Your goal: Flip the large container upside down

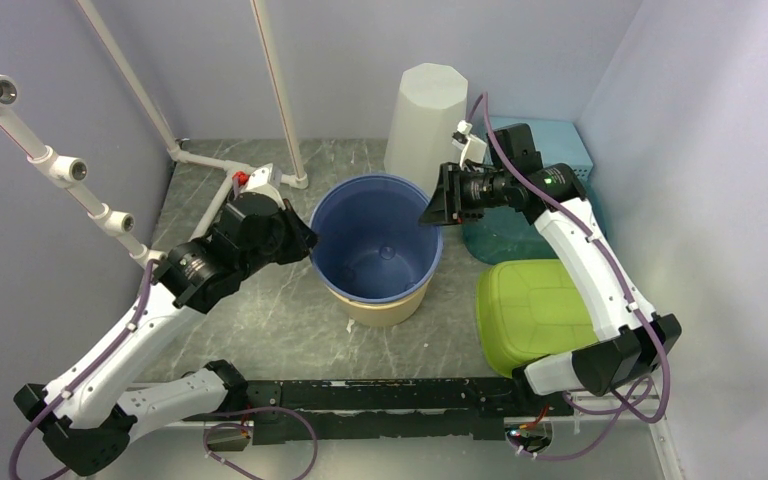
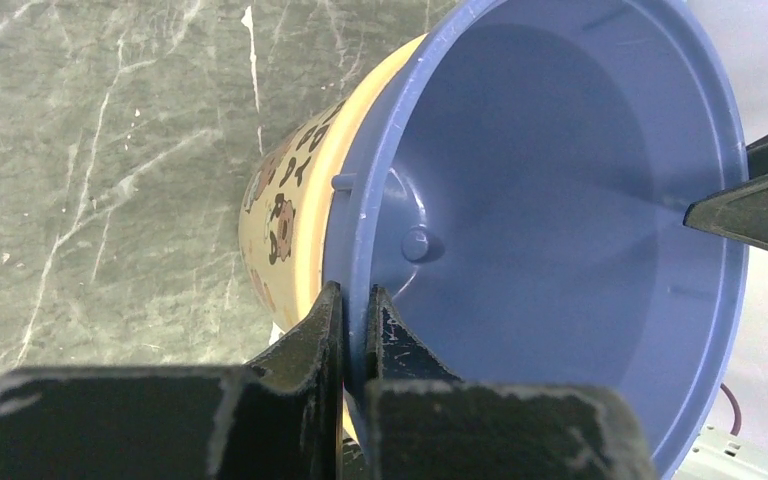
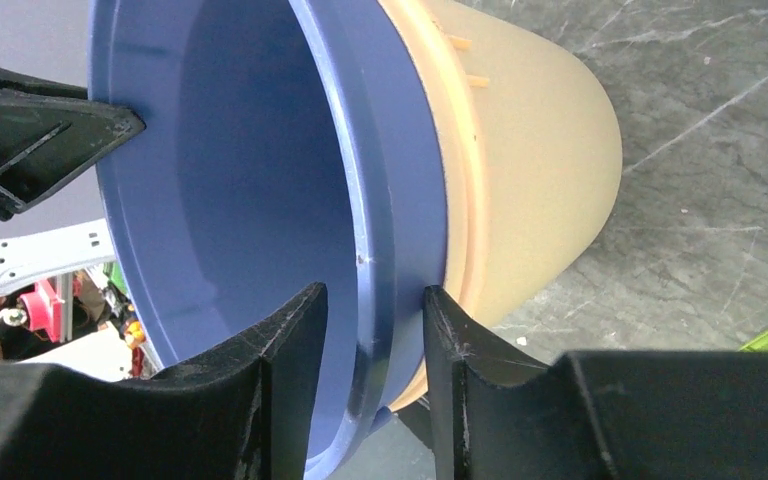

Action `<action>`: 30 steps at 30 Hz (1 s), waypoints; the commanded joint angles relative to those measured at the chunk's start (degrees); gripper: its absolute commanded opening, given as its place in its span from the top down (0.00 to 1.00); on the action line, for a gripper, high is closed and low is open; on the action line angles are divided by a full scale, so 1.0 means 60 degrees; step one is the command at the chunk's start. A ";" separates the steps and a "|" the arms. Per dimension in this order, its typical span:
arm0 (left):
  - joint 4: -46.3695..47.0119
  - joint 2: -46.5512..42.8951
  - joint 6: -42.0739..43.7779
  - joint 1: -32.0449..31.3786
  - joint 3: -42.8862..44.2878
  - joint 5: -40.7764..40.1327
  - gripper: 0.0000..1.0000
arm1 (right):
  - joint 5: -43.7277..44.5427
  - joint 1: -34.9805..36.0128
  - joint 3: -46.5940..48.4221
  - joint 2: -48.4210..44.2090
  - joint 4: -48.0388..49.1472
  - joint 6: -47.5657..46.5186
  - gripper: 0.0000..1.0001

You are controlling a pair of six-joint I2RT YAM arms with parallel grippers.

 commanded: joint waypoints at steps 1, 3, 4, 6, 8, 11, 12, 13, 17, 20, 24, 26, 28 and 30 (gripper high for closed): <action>0.2232 0.0021 -0.0017 -0.0267 -0.0074 0.1671 0.97 | -0.1568 0.0370 -0.0053 0.0108 0.1357 0.0547 0.56; 0.2365 0.0001 -0.0024 -0.0268 -0.0139 0.1739 0.97 | -0.1500 0.0454 -0.0048 0.0168 0.1380 0.0574 0.53; 0.2393 -0.0014 -0.0034 -0.0254 -0.0159 0.1745 0.97 | -0.1398 0.0491 -0.0017 0.0199 0.1349 0.0556 0.53; 0.2402 -0.0053 -0.0037 -0.0245 -0.0178 0.1700 0.97 | -0.0963 0.0563 0.0072 0.0263 0.1178 0.0538 0.53; 0.2367 -0.0107 -0.0020 -0.0245 -0.0165 0.1639 0.97 | -0.0568 0.0607 0.0117 0.0298 0.1066 0.0510 0.54; 0.2427 -0.0222 0.0002 -0.0242 -0.0205 0.1598 0.97 | 0.0043 0.0706 0.0251 0.0380 0.0816 0.0430 0.54; 0.2421 -0.0269 -0.0008 -0.0251 -0.0215 0.1565 0.97 | 0.0360 0.0753 0.0310 0.0430 0.0700 0.0402 0.54; 0.2404 -0.0299 -0.0008 -0.0252 -0.0209 0.1533 0.97 | 0.0633 0.0792 0.0345 0.0464 0.0616 0.0389 0.53; 0.2227 -0.0419 -0.0052 -0.0242 -0.0207 0.1297 0.97 | 0.0195 0.0834 0.0225 0.0354 0.1006 0.0476 0.50; 0.2223 -0.0583 -0.0100 -0.0251 -0.0305 0.1115 0.97 | -0.0236 0.0827 0.0034 0.0271 0.1468 0.0784 0.45; 0.2121 -0.0954 -0.0240 -0.0199 -0.0574 0.0614 0.97 | 0.0758 0.0816 -0.0022 0.0072 0.1589 0.1102 0.36; 0.1928 -0.1182 -0.0251 0.0011 -0.0694 0.0461 0.97 | 0.0608 0.0798 -0.0221 -0.0198 0.2031 0.1296 0.32; 0.1929 -0.1446 -0.0256 0.0364 -0.0853 0.0667 0.97 | -0.0152 0.0784 -0.0423 -0.0361 0.2600 0.1534 0.31; 0.2115 -0.1515 -0.0205 0.0890 -0.0949 0.1246 0.97 | -0.0729 0.0783 -0.0545 -0.0389 0.2909 0.1740 0.31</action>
